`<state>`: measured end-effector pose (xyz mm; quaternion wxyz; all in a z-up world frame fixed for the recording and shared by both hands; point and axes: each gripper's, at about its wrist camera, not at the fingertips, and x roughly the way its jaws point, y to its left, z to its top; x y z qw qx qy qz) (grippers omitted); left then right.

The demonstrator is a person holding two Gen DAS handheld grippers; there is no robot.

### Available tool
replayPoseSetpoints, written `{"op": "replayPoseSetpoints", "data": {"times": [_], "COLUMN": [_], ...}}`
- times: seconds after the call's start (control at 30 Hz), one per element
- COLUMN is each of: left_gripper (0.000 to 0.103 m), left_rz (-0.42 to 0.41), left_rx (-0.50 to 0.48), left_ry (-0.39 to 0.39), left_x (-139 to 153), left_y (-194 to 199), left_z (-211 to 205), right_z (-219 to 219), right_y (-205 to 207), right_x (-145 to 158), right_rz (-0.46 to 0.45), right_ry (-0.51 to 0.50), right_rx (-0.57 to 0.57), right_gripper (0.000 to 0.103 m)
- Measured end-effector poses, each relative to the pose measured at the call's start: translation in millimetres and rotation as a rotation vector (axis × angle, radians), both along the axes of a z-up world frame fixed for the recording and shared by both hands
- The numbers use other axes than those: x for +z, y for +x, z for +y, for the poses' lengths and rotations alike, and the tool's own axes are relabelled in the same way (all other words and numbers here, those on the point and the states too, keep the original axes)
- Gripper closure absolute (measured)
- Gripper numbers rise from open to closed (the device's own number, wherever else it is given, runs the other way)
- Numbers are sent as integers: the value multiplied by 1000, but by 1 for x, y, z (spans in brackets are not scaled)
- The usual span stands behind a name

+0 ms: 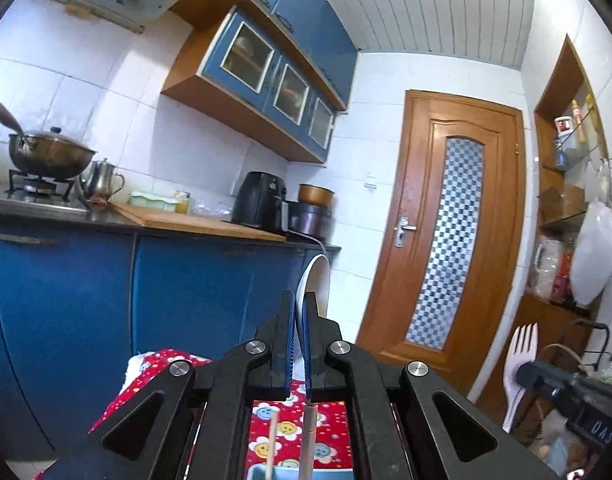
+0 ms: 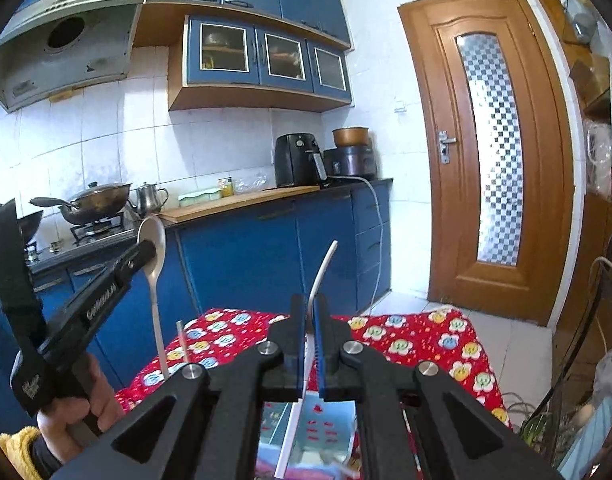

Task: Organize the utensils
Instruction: 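Lift the spoon and fork and lower them into the caddy with both tools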

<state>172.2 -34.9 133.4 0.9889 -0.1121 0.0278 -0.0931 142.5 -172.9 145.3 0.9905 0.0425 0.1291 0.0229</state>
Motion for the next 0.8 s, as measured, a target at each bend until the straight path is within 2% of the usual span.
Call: {"op": "replayPoseSetpoints", "data": {"times": [0.23, 0.33, 0.8], "left_gripper": [100, 100, 99], "left_rz": [22, 31, 81], "left_rx": [51, 53, 31], "left_ry": [10, 8, 55], "left_x": [-33, -42, -62], "left_y": [9, 10, 12], "left_z": [1, 1, -5], "right_z": [5, 6, 16], "right_y": [22, 30, 45], "right_x": [-19, -29, -57], "right_rz": [-17, 4, 113], "right_ry": [-56, -77, -122], "right_rx": [-56, -65, -49], "right_gripper": [98, 98, 98]}}
